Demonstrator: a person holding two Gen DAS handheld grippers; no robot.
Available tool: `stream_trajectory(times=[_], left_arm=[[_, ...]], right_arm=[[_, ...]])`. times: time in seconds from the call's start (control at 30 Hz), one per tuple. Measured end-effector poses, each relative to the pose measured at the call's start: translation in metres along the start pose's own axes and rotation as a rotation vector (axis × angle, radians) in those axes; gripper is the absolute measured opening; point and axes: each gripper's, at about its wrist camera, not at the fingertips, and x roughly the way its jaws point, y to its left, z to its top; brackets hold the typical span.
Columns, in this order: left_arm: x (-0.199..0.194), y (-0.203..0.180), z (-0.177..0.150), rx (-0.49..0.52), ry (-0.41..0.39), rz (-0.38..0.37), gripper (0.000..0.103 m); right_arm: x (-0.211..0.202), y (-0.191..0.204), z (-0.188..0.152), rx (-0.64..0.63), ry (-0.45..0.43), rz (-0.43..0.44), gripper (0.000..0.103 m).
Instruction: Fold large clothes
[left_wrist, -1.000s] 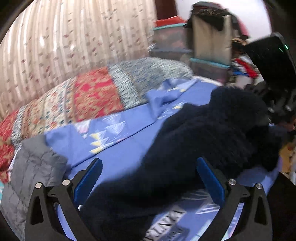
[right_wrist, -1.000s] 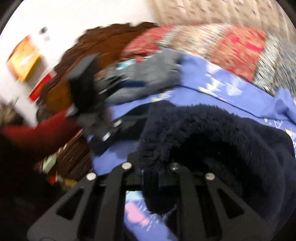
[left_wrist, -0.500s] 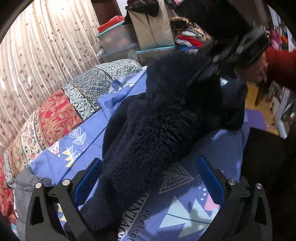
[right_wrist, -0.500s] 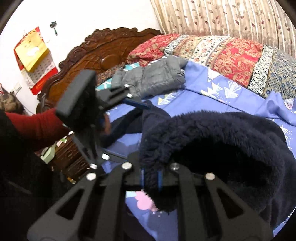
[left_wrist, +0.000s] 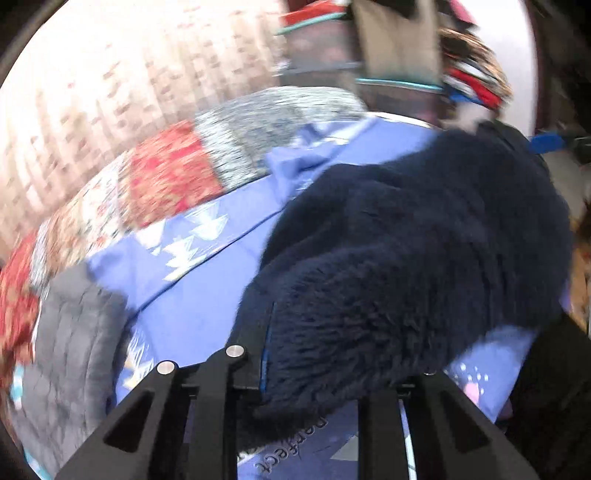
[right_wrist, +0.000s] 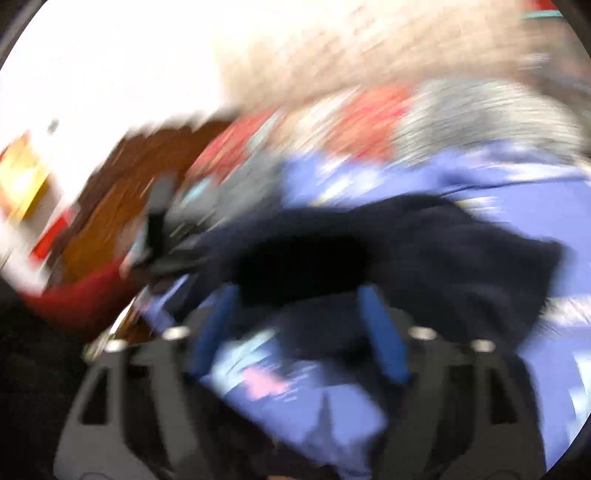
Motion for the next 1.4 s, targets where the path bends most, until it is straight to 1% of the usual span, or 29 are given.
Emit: stream_trajectory(times=[0.03, 0.07, 0.1, 0.13, 0.17, 0.23, 0.27, 0.3, 0.37, 0.43, 0.5, 0.53, 0.57, 0.6, 0.63, 0.67, 0.7, 0.73, 0.8, 0.83, 0.93, 1.0, 1.03, 1.17, 1.2, 1.27, 1.33, 1.4], left_arm=[[0.0, 0.006, -0.001, -0.043, 0.008, -0.006, 0.044], [-0.001, 0.009, -0.002, -0.069, 0.011, -0.01, 0.044], [-0.001, 0.012, -0.003, -0.099, 0.014, -0.011, 0.044], [-0.002, 0.014, -0.004, -0.119, 0.015, -0.014, 0.044], [-0.005, 0.017, -0.006, -0.135, 0.013, -0.018, 0.044], [-0.012, 0.02, -0.006, -0.185, -0.002, -0.027, 0.044], [-0.016, 0.023, -0.005, -0.215, -0.013, -0.031, 0.044], [-0.021, 0.024, -0.005, -0.241, -0.027, -0.034, 0.044], [-0.034, 0.024, -0.007, -0.27, -0.052, -0.031, 0.044], [-0.048, 0.025, -0.008, -0.3, -0.076, -0.022, 0.044], [-0.058, 0.029, -0.007, -0.331, -0.086, -0.019, 0.044], [-0.062, 0.03, -0.007, -0.34, -0.085, -0.017, 0.044], [-0.063, 0.03, -0.007, -0.345, -0.085, -0.013, 0.044], [-0.066, 0.029, -0.007, -0.35, -0.083, -0.006, 0.044], [-0.069, 0.028, -0.008, -0.355, -0.083, -0.002, 0.044], [-0.073, 0.028, -0.009, -0.359, -0.088, 0.003, 0.043], [-0.078, 0.027, -0.009, -0.361, -0.097, 0.008, 0.042], [-0.085, 0.026, -0.01, -0.362, -0.112, 0.014, 0.042], [-0.102, 0.024, -0.013, -0.369, -0.149, 0.023, 0.041], [-0.11, 0.024, -0.013, -0.379, -0.167, 0.021, 0.041], [-0.145, 0.028, -0.006, -0.419, -0.241, -0.001, 0.039], [-0.176, 0.027, 0.005, -0.422, -0.313, 0.001, 0.038], [-0.195, 0.026, 0.012, -0.416, -0.36, 0.008, 0.038], [-0.266, 0.021, 0.04, -0.382, -0.515, 0.055, 0.038], [-0.288, 0.02, 0.049, -0.372, -0.56, 0.072, 0.038], [-0.319, 0.017, 0.061, -0.358, -0.621, 0.1, 0.038], [-0.351, 0.014, 0.074, -0.344, -0.69, 0.141, 0.038], [-0.376, 0.011, 0.086, -0.322, -0.742, 0.197, 0.038]], right_arm=[[-0.019, -0.014, -0.008, 0.043, -0.041, -0.053, 0.074], [-0.04, -0.031, -0.02, 0.101, -0.06, -0.146, 0.074], [-0.049, -0.04, -0.028, 0.115, -0.052, -0.212, 0.074], [-0.054, -0.042, -0.035, 0.11, -0.04, -0.264, 0.074], [-0.055, -0.042, -0.044, 0.077, -0.01, -0.335, 0.074], [-0.044, -0.037, -0.054, 0.009, 0.051, -0.399, 0.074], [-0.032, -0.031, -0.058, -0.042, 0.094, -0.419, 0.074], [-0.02, -0.024, -0.061, -0.09, 0.118, -0.42, 0.074], [0.006, -0.012, -0.064, -0.162, 0.136, -0.4, 0.074], [0.027, -0.007, -0.067, -0.197, 0.155, -0.367, 0.074], [0.057, -0.004, -0.071, -0.225, 0.194, -0.355, 0.074], [0.068, -0.005, -0.074, -0.227, 0.212, -0.349, 0.072], [0.081, -0.009, -0.08, -0.229, 0.24, -0.343, 0.056], [0.092, -0.007, -0.085, -0.229, 0.273, -0.352, 0.046], [0.1, -0.007, -0.089, -0.226, 0.307, -0.365, 0.022], [0.104, -0.01, -0.094, -0.223, 0.331, -0.389, 0.01], [0.099, -0.009, -0.092, -0.223, 0.311, -0.403, 0.009], [0.09, -0.005, -0.088, -0.228, 0.273, -0.416, 0.008], [0.05, 0.01, -0.065, -0.243, 0.132, -0.473, 0.007], [0.033, 0.014, -0.054, -0.247, 0.077, -0.489, 0.007], [-0.035, 0.044, -0.006, -0.301, -0.163, -0.558, 0.007], [-0.072, 0.063, 0.017, -0.334, -0.298, -0.569, 0.007], [-0.094, 0.077, 0.034, -0.357, -0.387, -0.574, 0.007], [-0.152, 0.12, 0.081, -0.428, -0.599, -0.594, 0.007], [-0.163, 0.129, 0.092, -0.44, -0.635, -0.597, 0.007], [-0.18, 0.143, 0.11, -0.457, -0.687, -0.599, 0.007], [-0.19, 0.154, 0.126, -0.467, -0.719, -0.599, 0.007], [-0.2, 0.163, 0.14, -0.476, -0.748, -0.61, 0.007]])
